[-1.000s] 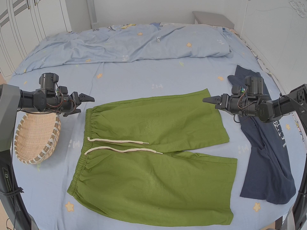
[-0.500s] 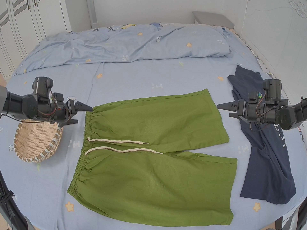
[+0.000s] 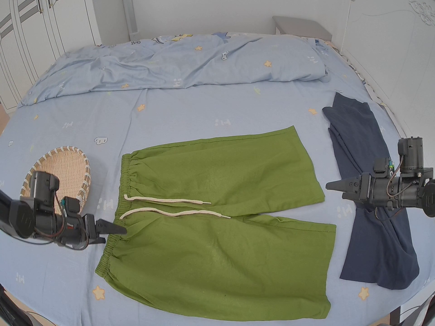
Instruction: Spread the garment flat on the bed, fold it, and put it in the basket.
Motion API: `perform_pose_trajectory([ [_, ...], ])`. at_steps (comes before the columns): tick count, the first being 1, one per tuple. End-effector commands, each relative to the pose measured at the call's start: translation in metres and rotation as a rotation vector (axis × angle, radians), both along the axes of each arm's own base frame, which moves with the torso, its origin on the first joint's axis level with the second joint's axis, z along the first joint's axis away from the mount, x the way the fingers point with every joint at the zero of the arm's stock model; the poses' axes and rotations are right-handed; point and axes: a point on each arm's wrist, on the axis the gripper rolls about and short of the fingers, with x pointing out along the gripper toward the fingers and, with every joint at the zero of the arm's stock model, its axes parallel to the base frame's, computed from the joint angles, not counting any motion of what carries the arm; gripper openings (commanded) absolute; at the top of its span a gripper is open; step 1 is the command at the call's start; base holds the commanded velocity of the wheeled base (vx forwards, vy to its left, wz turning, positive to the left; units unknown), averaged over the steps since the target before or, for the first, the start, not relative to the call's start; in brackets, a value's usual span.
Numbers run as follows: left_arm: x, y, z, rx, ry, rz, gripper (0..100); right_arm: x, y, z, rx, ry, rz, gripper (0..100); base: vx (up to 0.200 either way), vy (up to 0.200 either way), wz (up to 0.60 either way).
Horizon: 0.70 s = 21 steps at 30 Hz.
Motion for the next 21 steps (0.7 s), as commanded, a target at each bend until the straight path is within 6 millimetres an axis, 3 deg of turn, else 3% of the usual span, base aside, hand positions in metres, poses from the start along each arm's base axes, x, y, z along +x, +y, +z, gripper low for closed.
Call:
perform_pose_trajectory([
  [1, -0.05, 0.001, -0.013, 0.024, -0.038, -0.009, 100, -0.037, -0.001, 0.0, -0.001, 0.005, 0.006, 100, 0.0, 0.0, 0.0],
  [16, -0.065, 0.018, -0.03, 0.034, -0.028, 0.068, 100, -0.04, -0.001, -0.003, -0.001, 0.017, 0.009, 100, 0.0, 0.0, 0.0],
  [21, -0.062, 0.015, -0.048, -0.02, 0.054, 0.018, 100, -0.041, 0.0, -0.004, -0.004, 0.022, 0.016, 100, 0.0, 0.0, 0.0],
])
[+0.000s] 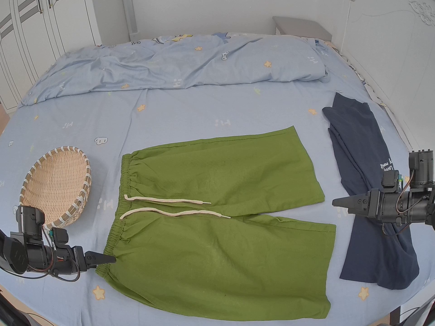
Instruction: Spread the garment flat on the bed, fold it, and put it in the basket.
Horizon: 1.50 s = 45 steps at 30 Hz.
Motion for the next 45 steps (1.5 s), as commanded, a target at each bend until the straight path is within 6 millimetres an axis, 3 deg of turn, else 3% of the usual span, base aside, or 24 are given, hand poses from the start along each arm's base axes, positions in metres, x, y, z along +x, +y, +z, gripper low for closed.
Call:
perform_pose_trajectory([
  [1, 0.003, -0.002, -0.02, -0.039, 0.089, -0.033, 100, -0.002, 0.001, -0.001, -0.001, 0.001, 0.005, 100, 0.0, 0.0, 0.0],
  [7, 0.007, -0.002, -0.032, -0.028, 0.124, -0.07, 100, -0.002, 0.001, 0.001, -0.002, -0.007, 0.003, 100, 0.0, 0.0, 0.0],
  [17, 0.011, 0.0, -0.029, -0.028, 0.091, -0.064, 100, -0.002, 0.001, 0.001, -0.001, -0.006, 0.003, 100, 0.0, 0.0, 0.0],
  [18, 0.012, 0.001, -0.03, -0.026, 0.079, -0.057, 0, -0.002, 0.001, 0.001, -0.001, -0.006, 0.002, 100, 0.0, 0.0, 0.0],
  [31, 0.003, 0.004, -0.022, -0.056, 0.036, -0.059, 0, -0.006, 0.001, -0.007, -0.007, 0.03, 0.002, 100, 0.0, 0.0, 0.0],
  [36, -0.01, 0.007, -0.009, -0.133, -0.051, -0.085, 0, -0.02, 0.0, -0.025, -0.014, 0.107, 0.006, 100, 0.0, 0.0, 0.0],
  [38, -0.013, 0.013, -0.004, -0.199, -0.097, -0.094, 0, -0.031, -0.002, -0.04, -0.047, 0.153, 0.017, 100, 0.0, 0.0, 0.0],
  [45, -0.012, 0.016, -0.003, -0.223, -0.11, -0.099, 0, -0.044, -0.003, -0.08, -0.132, 0.29, 0.079, 100, 0.0, 0.0, 0.0],
])
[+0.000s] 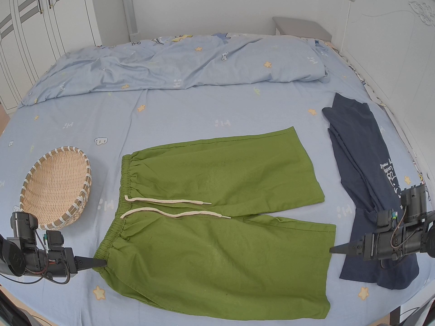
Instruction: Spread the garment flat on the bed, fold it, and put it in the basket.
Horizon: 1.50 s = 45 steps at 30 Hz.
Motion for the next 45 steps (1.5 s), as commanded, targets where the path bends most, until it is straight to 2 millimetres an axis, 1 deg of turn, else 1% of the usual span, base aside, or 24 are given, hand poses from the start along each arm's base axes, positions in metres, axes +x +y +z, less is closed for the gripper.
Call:
perform_pose_trajectory([
  [1, -0.002, 0.002, 0.003, 0.0, -0.021, 0.007, 0, -0.007, 0.001, -0.03, -0.042, 0.123, 0.04, 100, 0.0, 0.0, 0.0],
  [2, -0.002, 0.002, 0.003, 0.0, -0.019, 0.007, 0, -0.006, 0.001, -0.031, -0.044, 0.124, 0.044, 100, 0.0, 0.0, 0.0],
  [4, -0.002, 0.001, 0.003, 0.0, -0.019, 0.002, 0, 0.004, 0.003, -0.036, -0.051, 0.118, 0.058, 100, 0.0, 0.0, 0.0],
  [5, -0.002, 0.001, 0.003, 0.001, -0.02, 0.001, 0, 0.013, 0.004, -0.039, -0.05, 0.094, 0.057, 100, 0.0, 0.0, 0.0],
  [7, -0.002, 0.002, 0.003, 0.002, -0.023, 0.006, 0, 0.022, 0.004, -0.042, -0.044, 0.067, 0.051, 100, 0.0, 0.0, 0.0],
  [12, -0.001, 0.003, 0.003, 0.002, -0.023, 0.011, 0, 0.039, 0.006, -0.047, -0.023, -0.005, 0.033, 100, 0.0, 0.0, 0.0],
  [15, -0.001, 0.003, 0.002, 0.005, -0.023, 0.006, 0, 0.044, 0.006, -0.045, -0.003, -0.037, 0.019, 100, 0.0, 0.0, 0.0],
  [19, -0.001, 0.003, -0.001, 0.015, -0.026, -0.006, 0, 0.056, 0.008, -0.046, 0.034, -0.087, -0.01, 100, 0.0, 0.0, 0.0],
  [24, -0.001, 0.003, -0.001, 0.015, -0.024, -0.007, 0, 0.063, 0.014, -0.045, 0.051, -0.095, -0.007, 100, 0.0, 0.0, 0.0],
  [25, -0.001, 0.003, -0.001, 0.015, -0.024, -0.007, 0, 0.064, 0.014, -0.045, 0.058, -0.094, -0.012, 0, 0.0, 0.0, 0.0],
  [29, -0.001, 0.003, -0.002, 0.015, -0.021, -0.007, 0, 0.067, 0.015, -0.047, 0.058, -0.091, -0.012, 0, 0.0, 0.0, 0.0],
  [34, -0.001, 0.003, -0.003, 0.014, -0.018, -0.008, 0, 0.077, 0.014, -0.04, 0.064, -0.129, -0.022, 0, 0.0, 0.0, 0.0],
  [38, -0.001, 0.003, -0.003, 0.014, -0.018, -0.007, 0, 0.089, 0.013, -0.03, 0.067, -0.182, -0.031, 0, 0.0, 0.0, 0.0],
  [42, -0.001, 0.003, -0.003, 0.014, -0.016, -0.008, 0, 0.106, 0.014, -0.014, 0.076, -0.262, -0.033, 0, 0.0, 0.0, 0.0],
  [45, -0.001, 0.002, -0.003, 0.014, -0.015, -0.011, 0, 0.117, 0.015, -0.008, 0.078, -0.278, -0.033, 0, 0.0, 0.0, 0.0],
])
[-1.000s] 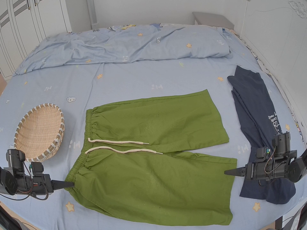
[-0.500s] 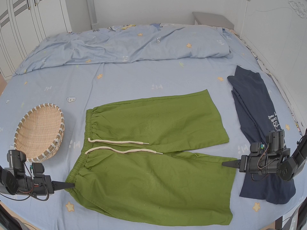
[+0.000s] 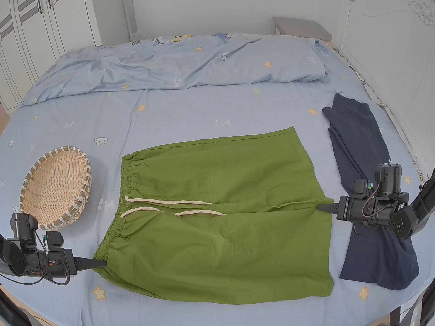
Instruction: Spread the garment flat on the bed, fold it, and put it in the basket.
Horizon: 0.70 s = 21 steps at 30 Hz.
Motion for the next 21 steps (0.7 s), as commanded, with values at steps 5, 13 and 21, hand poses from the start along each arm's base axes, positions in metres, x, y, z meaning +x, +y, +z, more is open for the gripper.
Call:
perform_pose_trajectory([
  [5, -0.001, -0.001, -0.001, -0.001, 0.008, -0.003, 0, 0.021, 0.002, 0.008, 0.001, -0.009, -0.002, 0, 0.0, 0.0, 0.0],
  [13, 0.0, -0.001, -0.007, 0.011, 0.008, -0.026, 0, 0.021, 0.0, 0.0, -0.001, 0.019, -0.008, 100, 0.0, 0.0, 0.0],
  [21, 0.0, -0.001, -0.009, 0.017, 0.009, -0.036, 0, -0.01, -0.024, 0.022, 0.004, 0.036, -0.073, 100, 0.0, 0.0, 0.0],
])
